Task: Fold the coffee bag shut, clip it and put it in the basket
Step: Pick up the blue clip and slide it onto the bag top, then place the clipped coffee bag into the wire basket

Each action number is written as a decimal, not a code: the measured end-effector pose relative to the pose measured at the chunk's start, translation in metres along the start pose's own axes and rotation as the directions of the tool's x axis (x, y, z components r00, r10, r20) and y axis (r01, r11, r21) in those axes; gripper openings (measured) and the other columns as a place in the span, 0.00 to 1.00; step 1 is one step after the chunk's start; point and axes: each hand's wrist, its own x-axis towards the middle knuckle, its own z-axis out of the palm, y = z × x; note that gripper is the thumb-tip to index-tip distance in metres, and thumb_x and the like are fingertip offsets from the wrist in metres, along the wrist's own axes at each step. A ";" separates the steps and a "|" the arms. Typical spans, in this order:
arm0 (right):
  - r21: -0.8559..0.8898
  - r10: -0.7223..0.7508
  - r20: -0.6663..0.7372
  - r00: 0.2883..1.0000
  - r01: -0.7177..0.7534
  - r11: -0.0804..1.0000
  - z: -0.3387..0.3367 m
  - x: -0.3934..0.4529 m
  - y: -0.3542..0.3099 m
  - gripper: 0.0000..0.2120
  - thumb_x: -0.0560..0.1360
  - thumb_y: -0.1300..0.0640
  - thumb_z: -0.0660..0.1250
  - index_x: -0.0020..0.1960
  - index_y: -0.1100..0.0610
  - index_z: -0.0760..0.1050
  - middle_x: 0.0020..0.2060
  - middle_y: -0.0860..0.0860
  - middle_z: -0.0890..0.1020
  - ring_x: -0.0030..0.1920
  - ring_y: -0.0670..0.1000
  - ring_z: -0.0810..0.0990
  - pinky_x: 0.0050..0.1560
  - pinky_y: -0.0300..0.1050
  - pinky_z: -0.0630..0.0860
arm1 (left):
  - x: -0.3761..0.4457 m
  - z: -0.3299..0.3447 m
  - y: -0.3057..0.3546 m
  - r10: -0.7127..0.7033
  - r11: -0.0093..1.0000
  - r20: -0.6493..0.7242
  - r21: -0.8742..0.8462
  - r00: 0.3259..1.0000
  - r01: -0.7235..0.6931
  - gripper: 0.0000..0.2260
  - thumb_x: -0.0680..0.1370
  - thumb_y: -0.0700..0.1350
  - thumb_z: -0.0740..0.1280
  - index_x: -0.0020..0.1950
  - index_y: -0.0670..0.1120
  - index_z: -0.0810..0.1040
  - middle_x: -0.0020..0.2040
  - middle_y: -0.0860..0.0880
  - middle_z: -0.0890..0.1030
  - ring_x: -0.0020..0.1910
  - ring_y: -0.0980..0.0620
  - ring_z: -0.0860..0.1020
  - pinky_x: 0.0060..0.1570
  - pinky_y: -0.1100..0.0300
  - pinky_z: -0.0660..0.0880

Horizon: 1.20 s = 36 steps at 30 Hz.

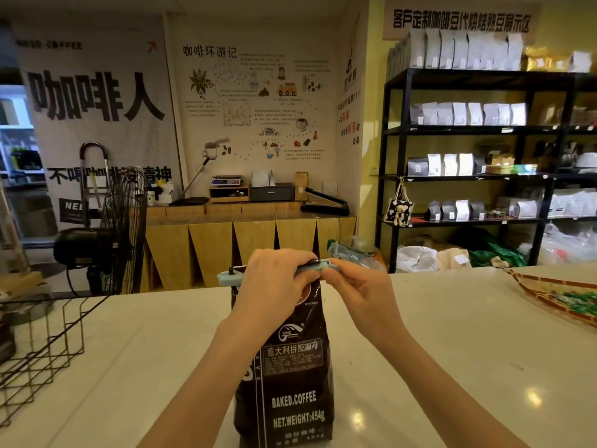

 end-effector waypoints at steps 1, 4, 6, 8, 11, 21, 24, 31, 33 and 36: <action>-0.009 -0.006 -0.006 1.000 0.006 1.000 0.001 0.000 0.000 0.10 0.74 0.60 0.65 0.54 0.54 0.79 0.36 0.35 0.80 0.40 0.36 0.79 0.39 0.29 0.72 | 0.000 0.000 -0.001 0.010 1.000 -0.007 0.009 1.000 -0.010 0.13 0.75 0.48 0.63 0.57 0.47 0.78 0.51 0.47 0.83 0.50 0.49 0.78 0.57 0.50 0.69; 0.048 0.038 0.032 0.999 -0.040 0.998 0.000 0.001 -0.001 0.10 0.74 0.61 0.64 0.53 0.52 0.78 0.39 0.38 0.81 0.42 0.37 0.80 0.41 0.30 0.74 | 0.003 -0.003 -0.005 0.022 0.999 0.019 0.037 1.000 -0.023 0.13 0.75 0.49 0.63 0.58 0.48 0.77 0.51 0.48 0.83 0.50 0.51 0.78 0.56 0.55 0.70; 0.116 0.099 0.085 0.991 -0.109 0.987 -0.003 0.004 -0.002 0.10 0.75 0.61 0.64 0.52 0.51 0.79 0.38 0.40 0.83 0.45 0.40 0.81 0.44 0.31 0.75 | 0.005 -0.004 -0.008 0.046 0.996 0.049 0.074 0.998 -0.049 0.14 0.75 0.50 0.62 0.59 0.50 0.76 0.53 0.50 0.82 0.52 0.53 0.77 0.58 0.56 0.69; 0.146 0.136 0.116 0.984 -0.153 0.977 -0.006 0.005 -0.002 0.10 0.75 0.61 0.63 0.50 0.47 0.78 0.37 0.36 0.84 0.44 0.38 0.80 0.44 0.30 0.75 | 0.004 -0.003 -0.013 0.072 0.979 0.048 0.187 0.996 -0.080 0.20 0.74 0.54 0.62 0.65 0.53 0.70 0.62 0.53 0.77 0.61 0.55 0.73 0.69 0.54 0.60; 0.221 0.219 0.122 0.968 -0.242 0.945 -0.006 0.005 -0.001 0.10 0.75 0.61 0.64 0.49 0.47 0.78 0.35 0.37 0.83 0.42 0.35 0.79 0.42 0.27 0.73 | -0.001 -0.008 -0.029 0.002 0.961 -0.031 0.277 1.000 0.007 0.37 0.68 0.61 0.67 0.72 0.55 0.54 0.74 0.53 0.60 0.73 0.54 0.57 0.73 0.49 0.45; 0.365 0.478 0.109 0.872 -0.482 0.796 0.006 0.003 0.007 0.11 0.75 0.57 0.63 0.55 0.56 0.79 0.49 0.56 0.84 0.53 0.53 0.82 0.58 0.48 0.77 | -0.052 0.000 -0.079 -0.359 0.421 0.611 -0.568 0.705 0.707 0.45 0.45 0.58 0.79 0.60 0.51 0.71 0.54 0.48 0.82 0.51 0.49 0.81 0.53 0.48 0.77; 0.433 0.510 0.146 0.848 -0.518 0.738 0.006 0.002 0.010 0.10 0.75 0.57 0.64 0.54 0.53 0.79 0.50 0.56 0.84 0.55 0.53 0.81 0.56 0.46 0.77 | -0.053 0.006 -0.087 -0.367 0.434 0.578 -0.586 0.729 0.684 0.30 0.50 0.51 0.77 0.50 0.49 0.76 0.48 0.49 0.83 0.47 0.51 0.82 0.43 0.56 0.78; 0.029 0.554 0.647 0.524 -0.743 0.669 0.009 -0.008 0.019 0.33 0.56 0.45 0.76 0.59 0.52 0.73 0.55 0.50 0.82 0.57 0.50 0.80 0.61 0.50 0.75 | -0.053 0.005 -0.087 -0.398 0.432 0.531 -0.610 0.748 0.664 0.22 0.56 0.45 0.78 0.48 0.47 0.78 0.44 0.49 0.85 0.46 0.49 0.83 0.44 0.54 0.79; -0.033 0.560 0.673 0.484 -0.737 0.676 0.015 -0.012 0.019 0.32 0.55 0.44 0.75 0.56 0.51 0.74 0.54 0.50 0.82 0.56 0.50 0.80 0.62 0.53 0.74 | -0.053 0.005 -0.089 -0.420 0.402 0.524 -0.624 0.741 0.670 0.22 0.57 0.46 0.75 0.49 0.45 0.77 0.46 0.47 0.84 0.47 0.48 0.82 0.46 0.53 0.78; 0.000 0.540 0.621 0.568 -0.690 0.724 0.025 -0.013 0.015 0.27 0.55 0.44 0.76 0.52 0.50 0.76 0.51 0.51 0.84 0.54 0.51 0.82 0.59 0.55 0.76 | -0.052 -0.002 -0.094 -0.444 0.380 0.497 -0.650 0.746 0.659 0.15 0.61 0.42 0.74 0.46 0.46 0.78 0.41 0.50 0.85 0.44 0.50 0.82 0.45 0.53 0.78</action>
